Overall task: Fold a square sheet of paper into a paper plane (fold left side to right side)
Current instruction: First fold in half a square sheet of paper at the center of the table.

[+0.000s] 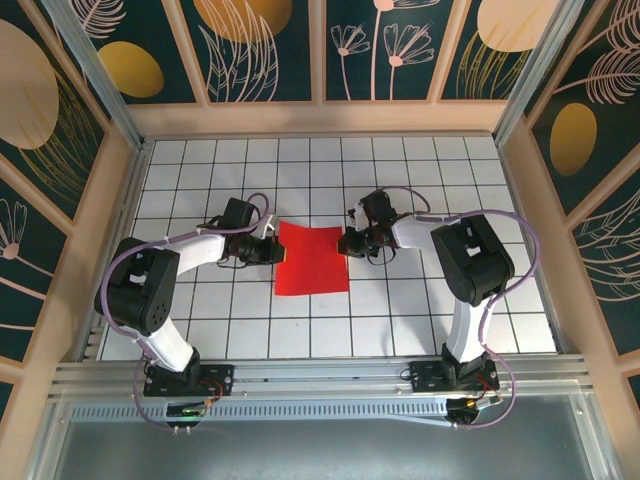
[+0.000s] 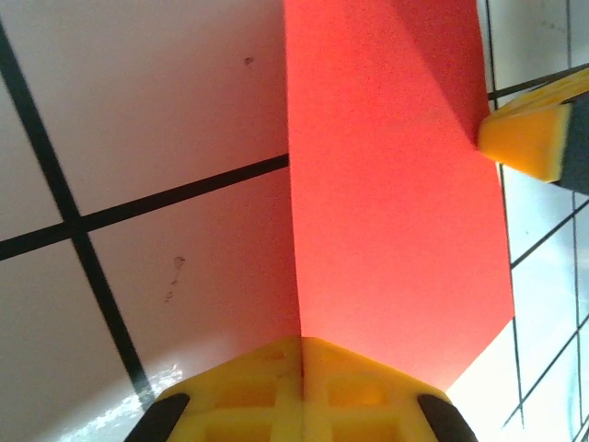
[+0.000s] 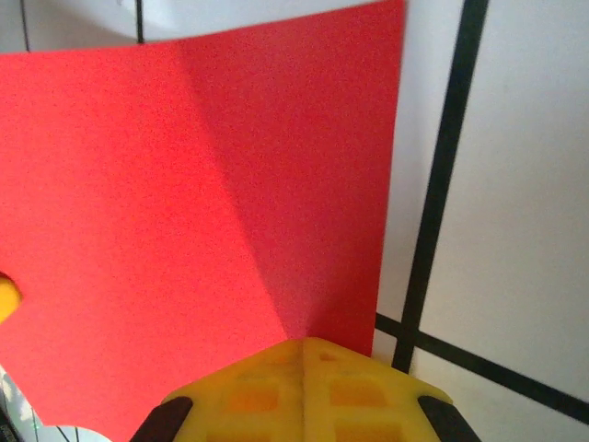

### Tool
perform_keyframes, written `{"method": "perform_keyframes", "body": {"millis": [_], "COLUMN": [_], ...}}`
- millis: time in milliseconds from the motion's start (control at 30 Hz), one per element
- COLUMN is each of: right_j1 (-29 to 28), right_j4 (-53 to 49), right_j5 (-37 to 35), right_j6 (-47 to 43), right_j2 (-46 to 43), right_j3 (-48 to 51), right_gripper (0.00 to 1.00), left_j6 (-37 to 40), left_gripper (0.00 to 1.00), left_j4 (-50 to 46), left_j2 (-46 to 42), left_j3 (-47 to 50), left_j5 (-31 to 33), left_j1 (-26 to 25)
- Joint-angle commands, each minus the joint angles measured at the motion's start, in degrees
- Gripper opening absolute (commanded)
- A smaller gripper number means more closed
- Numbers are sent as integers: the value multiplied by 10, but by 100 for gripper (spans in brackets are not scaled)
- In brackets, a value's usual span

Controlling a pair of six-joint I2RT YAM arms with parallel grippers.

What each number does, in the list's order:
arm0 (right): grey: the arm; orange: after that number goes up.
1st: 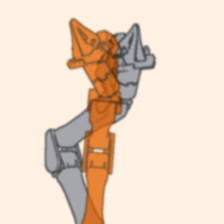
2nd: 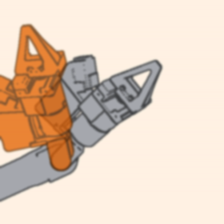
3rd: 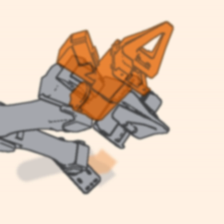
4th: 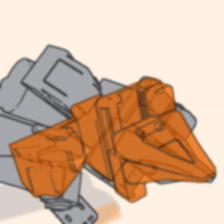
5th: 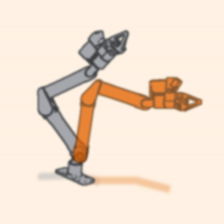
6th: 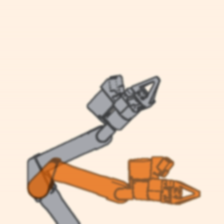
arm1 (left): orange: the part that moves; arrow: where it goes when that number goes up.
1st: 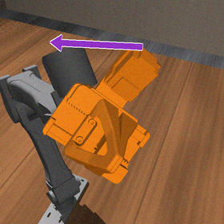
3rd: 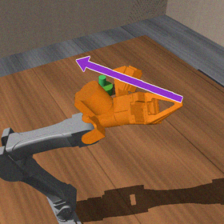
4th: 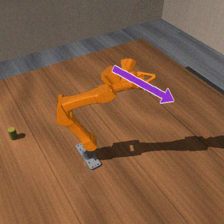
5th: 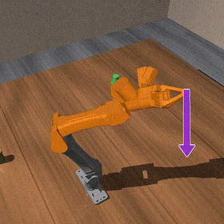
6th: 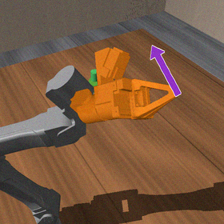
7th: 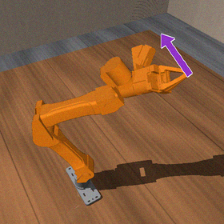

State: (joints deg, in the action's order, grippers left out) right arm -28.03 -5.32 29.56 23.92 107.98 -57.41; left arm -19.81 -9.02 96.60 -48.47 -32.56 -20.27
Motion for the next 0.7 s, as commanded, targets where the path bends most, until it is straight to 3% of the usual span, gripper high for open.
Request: {"method": "perform_keyframes", "body": {"millis": [0,200,667], "right_j1": [-8,-9,-11], "right_j4": [-15,7,29], "right_j5": [-22,-20,-10], "right_j6": [-6,5,17], "right_j2": [5,0,-7], "right_j3": [20,45,52], "right_gripper": [0,0,0], "left_j6": [-22,-66,-115], "left_gripper": [14,31,59], "left_j4": [14,85,158], "left_j2": [-5,-29,-16], "left_j3": [-12,2,6], "left_j5": [-46,-117,-154], "left_j1": [-1,-1,-21]}}
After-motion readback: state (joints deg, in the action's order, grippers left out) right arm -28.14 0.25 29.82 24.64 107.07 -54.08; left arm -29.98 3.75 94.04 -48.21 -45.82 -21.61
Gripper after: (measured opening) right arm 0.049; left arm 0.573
